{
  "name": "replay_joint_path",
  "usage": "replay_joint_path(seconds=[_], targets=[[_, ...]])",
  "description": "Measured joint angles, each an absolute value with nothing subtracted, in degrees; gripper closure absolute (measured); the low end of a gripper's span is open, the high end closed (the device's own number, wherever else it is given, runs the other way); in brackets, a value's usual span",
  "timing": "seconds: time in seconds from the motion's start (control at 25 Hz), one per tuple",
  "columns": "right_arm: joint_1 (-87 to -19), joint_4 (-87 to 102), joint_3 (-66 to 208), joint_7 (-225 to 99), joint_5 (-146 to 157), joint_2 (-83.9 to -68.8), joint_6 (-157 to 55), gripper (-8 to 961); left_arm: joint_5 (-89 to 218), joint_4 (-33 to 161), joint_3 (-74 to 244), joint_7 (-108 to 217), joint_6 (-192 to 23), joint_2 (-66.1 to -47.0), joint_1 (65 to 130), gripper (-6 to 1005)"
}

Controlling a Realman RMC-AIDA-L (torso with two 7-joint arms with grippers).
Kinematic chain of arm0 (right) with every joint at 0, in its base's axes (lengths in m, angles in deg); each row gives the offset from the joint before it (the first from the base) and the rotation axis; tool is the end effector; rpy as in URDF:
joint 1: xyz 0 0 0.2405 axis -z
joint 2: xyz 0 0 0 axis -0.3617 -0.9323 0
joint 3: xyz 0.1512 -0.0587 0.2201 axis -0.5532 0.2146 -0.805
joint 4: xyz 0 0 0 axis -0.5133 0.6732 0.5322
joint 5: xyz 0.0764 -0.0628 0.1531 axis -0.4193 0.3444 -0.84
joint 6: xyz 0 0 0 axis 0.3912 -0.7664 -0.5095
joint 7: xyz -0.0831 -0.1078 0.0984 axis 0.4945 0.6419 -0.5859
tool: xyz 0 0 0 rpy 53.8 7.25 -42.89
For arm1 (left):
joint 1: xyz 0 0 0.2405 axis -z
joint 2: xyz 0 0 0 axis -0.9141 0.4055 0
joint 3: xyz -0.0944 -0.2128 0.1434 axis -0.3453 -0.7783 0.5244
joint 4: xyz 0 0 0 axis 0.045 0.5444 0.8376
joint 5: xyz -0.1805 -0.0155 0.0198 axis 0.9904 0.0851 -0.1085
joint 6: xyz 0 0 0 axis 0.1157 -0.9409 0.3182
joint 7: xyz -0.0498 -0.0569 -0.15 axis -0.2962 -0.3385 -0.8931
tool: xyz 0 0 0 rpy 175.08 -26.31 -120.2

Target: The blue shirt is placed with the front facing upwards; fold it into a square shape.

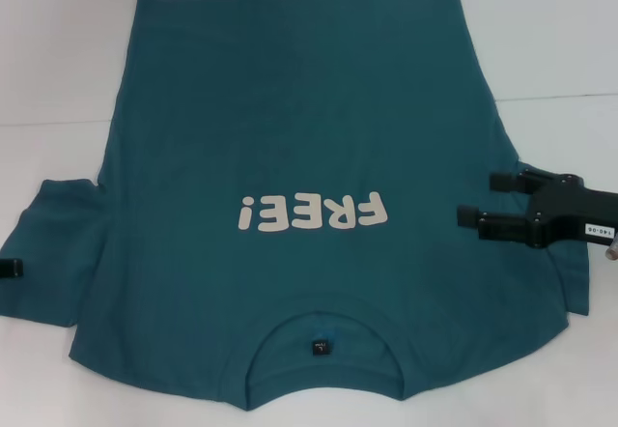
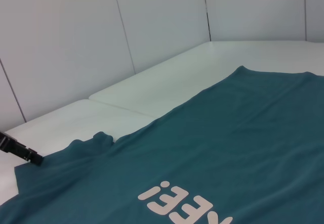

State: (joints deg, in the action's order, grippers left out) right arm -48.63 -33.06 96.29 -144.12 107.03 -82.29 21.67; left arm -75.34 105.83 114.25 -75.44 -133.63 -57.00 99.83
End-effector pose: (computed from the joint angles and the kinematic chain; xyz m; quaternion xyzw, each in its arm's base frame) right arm 0.2867 0.3462 0.0109 -0.8988 0.2761 0.2206 0.2596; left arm -0.3721 0.3834 0.0415 -0.7453 -0.5455 0.0003 0.3834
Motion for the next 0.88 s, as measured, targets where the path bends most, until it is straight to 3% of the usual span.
replay_joint_path(seconds=[0.36,0.52,0.72,0.88], targets=[[-48.99,-32.92,96.36,-144.12,107.03,-82.26,21.09,31,-75.42,104.8,115.64,-75.13,-133.19,-56.99,100.17,213],[-49.03,-32.95,96.38,-144.12,107.03,-82.25,21.07,31,-75.41,106.66,115.73,-75.25,-134.9,-57.56,99.91,252],[-48.95,-33.0,96.38,-144.15,107.02,-82.25,21.07,31,-75.57,111.7,115.73,-75.08,-135.73,-59.72,99.17,300],[-48.92,-32.94,96.38,-144.18,107.02,-82.28,21.07,31,-75.6,111.07,115.7,-75.01,-136.27,-59.51,99.52,393]])
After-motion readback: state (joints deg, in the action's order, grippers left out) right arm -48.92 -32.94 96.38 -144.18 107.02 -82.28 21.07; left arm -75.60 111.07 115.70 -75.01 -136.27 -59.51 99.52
